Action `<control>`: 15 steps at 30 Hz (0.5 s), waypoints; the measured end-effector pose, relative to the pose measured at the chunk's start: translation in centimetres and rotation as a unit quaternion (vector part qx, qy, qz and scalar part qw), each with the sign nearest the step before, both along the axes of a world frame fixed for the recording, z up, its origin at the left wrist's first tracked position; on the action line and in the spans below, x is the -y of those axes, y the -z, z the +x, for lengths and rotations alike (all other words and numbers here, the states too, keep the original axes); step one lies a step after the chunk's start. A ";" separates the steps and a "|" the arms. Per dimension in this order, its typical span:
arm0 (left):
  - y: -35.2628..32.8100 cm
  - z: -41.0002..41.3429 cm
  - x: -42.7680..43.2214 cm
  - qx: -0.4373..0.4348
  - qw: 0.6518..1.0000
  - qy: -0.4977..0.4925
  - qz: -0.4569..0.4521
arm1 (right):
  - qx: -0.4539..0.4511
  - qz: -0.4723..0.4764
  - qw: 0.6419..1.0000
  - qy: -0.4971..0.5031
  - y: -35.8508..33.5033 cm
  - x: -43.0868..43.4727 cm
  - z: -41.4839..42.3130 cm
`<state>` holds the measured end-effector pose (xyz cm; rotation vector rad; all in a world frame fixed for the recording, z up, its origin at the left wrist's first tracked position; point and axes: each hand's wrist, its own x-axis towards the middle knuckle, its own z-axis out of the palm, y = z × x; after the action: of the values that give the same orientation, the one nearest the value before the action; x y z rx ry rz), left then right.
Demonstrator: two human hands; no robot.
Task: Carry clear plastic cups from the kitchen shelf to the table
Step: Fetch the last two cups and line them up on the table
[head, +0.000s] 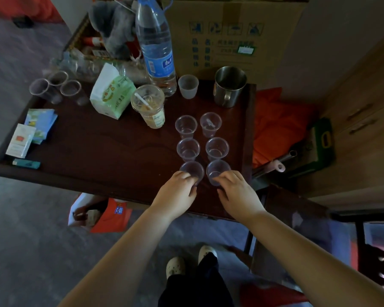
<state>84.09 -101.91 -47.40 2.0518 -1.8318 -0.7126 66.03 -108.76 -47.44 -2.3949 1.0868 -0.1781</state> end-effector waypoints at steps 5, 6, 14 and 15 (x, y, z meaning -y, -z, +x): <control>0.6 0.0 -0.3 0.004 1.000 -0.002 0.003 | 0.004 0.015 1.000 -0.013 0.6 -0.1 -0.1; 0.8 0.0 -0.3 0.007 1.000 -0.002 -0.002 | 0.007 0.016 1.000 -0.012 0.8 0.0 -0.1; 0.3 0.4 -0.7 0.038 0.998 0.013 -0.044 | 0.001 -0.011 1.000 -0.011 0.8 0.0 -0.3; 0.1 0.5 -0.8 0.040 0.998 0.015 -0.044 | 0.000 -0.014 1.000 -0.009 0.7 -0.1 -0.3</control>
<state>84.60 -101.12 -47.53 2.0281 -1.9063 -0.5547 65.74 -108.61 -48.09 -2.4291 1.0683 -0.1880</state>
